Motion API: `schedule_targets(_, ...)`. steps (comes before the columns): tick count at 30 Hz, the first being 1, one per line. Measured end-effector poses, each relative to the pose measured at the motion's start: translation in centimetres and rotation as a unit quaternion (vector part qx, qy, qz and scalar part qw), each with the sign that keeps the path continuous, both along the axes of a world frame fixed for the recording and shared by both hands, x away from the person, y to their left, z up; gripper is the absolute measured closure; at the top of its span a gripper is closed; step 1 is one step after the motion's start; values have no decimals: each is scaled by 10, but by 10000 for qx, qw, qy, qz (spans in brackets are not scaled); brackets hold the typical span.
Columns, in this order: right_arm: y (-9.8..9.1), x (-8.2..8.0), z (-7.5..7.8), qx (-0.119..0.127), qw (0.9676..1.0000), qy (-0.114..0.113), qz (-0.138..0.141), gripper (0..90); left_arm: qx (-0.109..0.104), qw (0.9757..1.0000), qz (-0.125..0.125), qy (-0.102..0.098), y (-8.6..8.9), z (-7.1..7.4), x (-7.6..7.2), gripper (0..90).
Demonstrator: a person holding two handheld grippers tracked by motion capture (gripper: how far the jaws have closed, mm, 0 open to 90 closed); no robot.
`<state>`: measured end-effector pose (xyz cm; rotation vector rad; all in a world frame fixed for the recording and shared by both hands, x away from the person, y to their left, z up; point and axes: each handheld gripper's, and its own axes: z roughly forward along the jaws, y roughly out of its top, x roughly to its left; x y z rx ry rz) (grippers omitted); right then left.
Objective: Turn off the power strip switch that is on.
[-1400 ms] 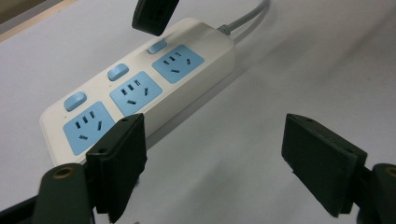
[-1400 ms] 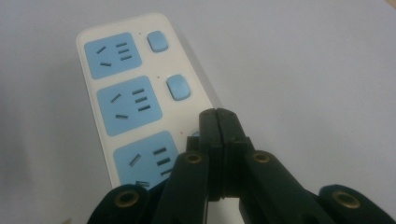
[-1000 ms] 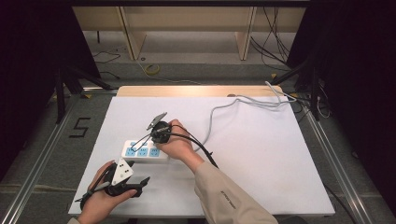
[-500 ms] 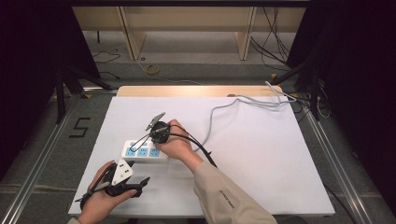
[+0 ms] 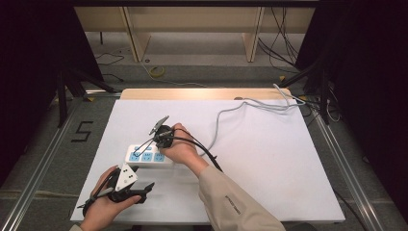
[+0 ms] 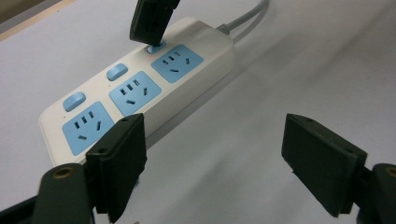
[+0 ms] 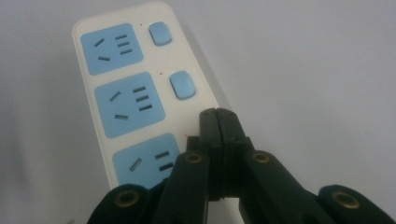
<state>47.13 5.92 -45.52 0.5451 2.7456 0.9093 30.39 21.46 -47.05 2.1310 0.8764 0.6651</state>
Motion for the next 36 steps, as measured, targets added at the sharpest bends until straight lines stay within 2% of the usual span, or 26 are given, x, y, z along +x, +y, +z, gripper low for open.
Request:
schedule_targets(19, 2, 3, 1, -50, 9999, 112, -67, 900, 16, 10000, -15, 6, -1, 0, 0, 220)
schedule_targets(36, 5, 3, 3, -212, 9997, 146, -53, 900, 19, 10000, -10, 4, -2, 0, 0, 220)
